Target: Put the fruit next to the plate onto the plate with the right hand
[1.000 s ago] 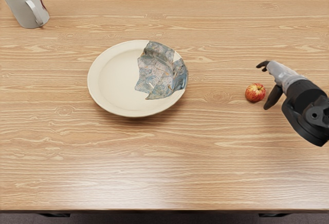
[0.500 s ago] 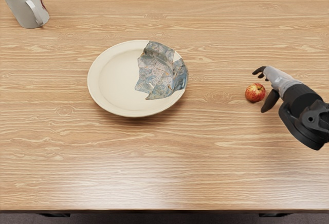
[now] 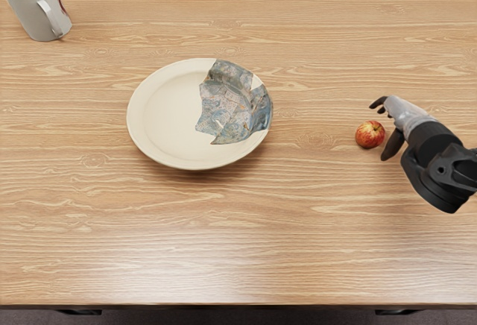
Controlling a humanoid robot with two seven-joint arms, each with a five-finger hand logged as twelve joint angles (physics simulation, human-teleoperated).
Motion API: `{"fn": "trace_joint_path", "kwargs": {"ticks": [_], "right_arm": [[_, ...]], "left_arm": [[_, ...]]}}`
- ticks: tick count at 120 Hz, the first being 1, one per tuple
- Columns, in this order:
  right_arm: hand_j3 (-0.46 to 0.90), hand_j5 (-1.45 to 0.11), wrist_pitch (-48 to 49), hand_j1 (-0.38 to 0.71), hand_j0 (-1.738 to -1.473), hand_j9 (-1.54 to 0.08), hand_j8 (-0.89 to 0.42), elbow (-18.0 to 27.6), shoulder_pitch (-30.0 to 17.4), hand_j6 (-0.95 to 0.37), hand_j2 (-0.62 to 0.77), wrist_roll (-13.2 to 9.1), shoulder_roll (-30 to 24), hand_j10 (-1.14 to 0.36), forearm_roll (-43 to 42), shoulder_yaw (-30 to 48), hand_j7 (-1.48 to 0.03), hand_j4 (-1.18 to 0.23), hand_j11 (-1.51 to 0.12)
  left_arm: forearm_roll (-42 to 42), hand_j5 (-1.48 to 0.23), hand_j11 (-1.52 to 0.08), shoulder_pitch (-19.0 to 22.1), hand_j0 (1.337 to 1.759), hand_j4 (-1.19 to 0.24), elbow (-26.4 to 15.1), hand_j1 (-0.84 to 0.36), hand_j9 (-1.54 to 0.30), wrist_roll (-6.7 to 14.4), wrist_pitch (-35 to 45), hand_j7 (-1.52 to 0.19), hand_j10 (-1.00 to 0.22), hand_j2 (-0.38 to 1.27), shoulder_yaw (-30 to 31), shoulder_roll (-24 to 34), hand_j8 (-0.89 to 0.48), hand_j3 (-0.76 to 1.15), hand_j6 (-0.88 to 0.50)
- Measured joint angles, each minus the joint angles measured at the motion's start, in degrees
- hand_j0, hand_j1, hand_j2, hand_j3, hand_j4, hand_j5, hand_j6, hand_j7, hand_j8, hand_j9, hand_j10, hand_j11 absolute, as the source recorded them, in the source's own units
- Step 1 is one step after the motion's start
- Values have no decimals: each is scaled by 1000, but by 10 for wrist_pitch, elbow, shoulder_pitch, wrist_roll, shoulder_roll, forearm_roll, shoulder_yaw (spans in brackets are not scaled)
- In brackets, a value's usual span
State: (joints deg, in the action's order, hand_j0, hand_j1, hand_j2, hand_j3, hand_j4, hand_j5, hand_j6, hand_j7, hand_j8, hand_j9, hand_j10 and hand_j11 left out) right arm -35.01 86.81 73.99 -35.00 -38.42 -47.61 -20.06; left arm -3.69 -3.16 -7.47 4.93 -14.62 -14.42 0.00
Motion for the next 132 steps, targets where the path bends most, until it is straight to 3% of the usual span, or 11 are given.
{"fn": "trace_joint_path", "kwargs": {"ticks": [61, 132], "right_arm": [[0, -356, 0, -23, -1658, -356, -276, -51, -14, -277, -52, 0, 29, -275, -1, 1, -355, -275, -356], [0, -337, 0, -40, -1658, -337, -261, -64, -14, -262, -49, 0, 70, -261, 5, 1, -336, -261, -337]], "left_arm": [[0, 0, 0, -1, 1658, 0, 0, 349, 0, 0, 0, 0, 0, 0, 0, 0, 0, 0, 0], [0, 0, 0, 0, 1658, 0, 0, 349, 0, 0, 0, 0, 0, 0, 0, 0, 0, 0, 0]]}}
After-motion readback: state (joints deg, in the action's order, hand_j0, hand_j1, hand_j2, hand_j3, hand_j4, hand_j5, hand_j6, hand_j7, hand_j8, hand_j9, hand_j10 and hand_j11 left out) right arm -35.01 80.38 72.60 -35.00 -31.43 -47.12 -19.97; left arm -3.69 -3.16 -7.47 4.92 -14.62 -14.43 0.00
